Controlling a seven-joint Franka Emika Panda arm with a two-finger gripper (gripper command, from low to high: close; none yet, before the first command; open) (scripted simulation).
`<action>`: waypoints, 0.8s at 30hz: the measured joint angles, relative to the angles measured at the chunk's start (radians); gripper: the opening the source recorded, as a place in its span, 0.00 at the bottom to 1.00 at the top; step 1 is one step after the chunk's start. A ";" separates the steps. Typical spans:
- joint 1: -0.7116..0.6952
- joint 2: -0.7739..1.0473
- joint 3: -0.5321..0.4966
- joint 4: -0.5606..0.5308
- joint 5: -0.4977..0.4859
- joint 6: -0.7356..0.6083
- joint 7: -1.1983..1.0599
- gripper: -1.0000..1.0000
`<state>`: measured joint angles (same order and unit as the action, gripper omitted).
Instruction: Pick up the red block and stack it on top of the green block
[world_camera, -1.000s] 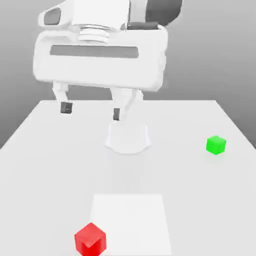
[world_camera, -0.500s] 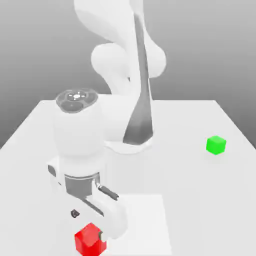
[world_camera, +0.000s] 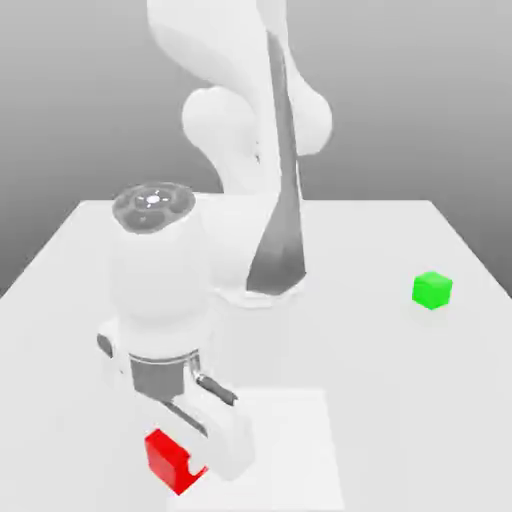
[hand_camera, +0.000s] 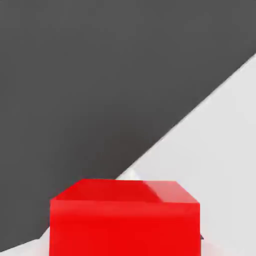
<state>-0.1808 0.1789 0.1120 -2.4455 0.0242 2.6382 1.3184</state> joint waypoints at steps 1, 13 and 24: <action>0.020 -0.034 0.031 -0.011 0.025 -0.017 -0.022 0.00; 0.463 -0.382 0.263 -0.165 0.284 -0.156 -0.267 0.00; 0.831 -0.519 0.501 -0.336 0.409 -0.128 -0.416 0.00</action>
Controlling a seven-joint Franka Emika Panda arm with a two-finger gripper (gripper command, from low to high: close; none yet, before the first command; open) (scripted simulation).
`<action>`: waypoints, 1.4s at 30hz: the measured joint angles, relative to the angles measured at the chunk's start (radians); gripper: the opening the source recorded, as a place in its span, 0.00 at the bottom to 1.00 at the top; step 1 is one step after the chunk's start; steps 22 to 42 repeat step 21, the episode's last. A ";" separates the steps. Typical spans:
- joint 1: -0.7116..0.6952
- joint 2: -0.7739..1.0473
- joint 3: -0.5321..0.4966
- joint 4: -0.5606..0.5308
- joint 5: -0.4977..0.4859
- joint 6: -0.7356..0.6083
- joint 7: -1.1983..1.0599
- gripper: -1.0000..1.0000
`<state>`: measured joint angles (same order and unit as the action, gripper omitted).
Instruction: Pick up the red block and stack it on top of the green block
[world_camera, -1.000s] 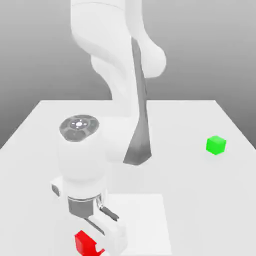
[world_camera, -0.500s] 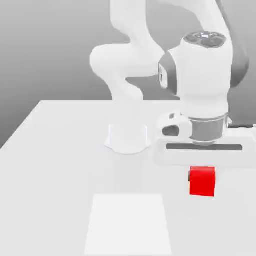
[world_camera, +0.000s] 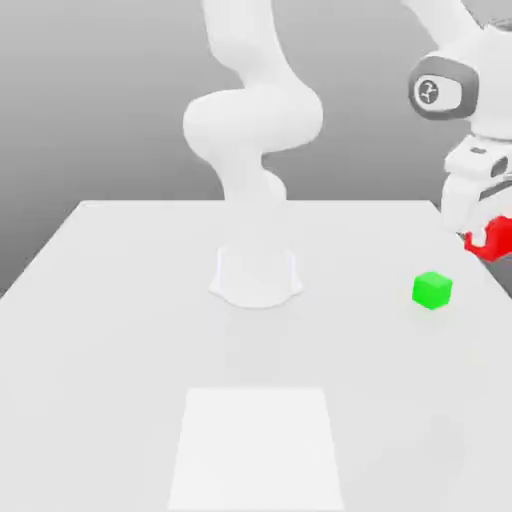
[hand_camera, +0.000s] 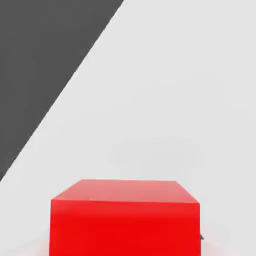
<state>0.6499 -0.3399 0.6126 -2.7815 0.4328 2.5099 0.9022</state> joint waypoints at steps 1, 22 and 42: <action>0.029 0.000 0.022 -0.017 0.005 0.013 -0.011 0.00; 0.024 0.272 0.217 -0.119 -0.281 0.343 0.134 1.00; 0.024 0.272 0.217 -0.119 -0.281 0.343 0.134 1.00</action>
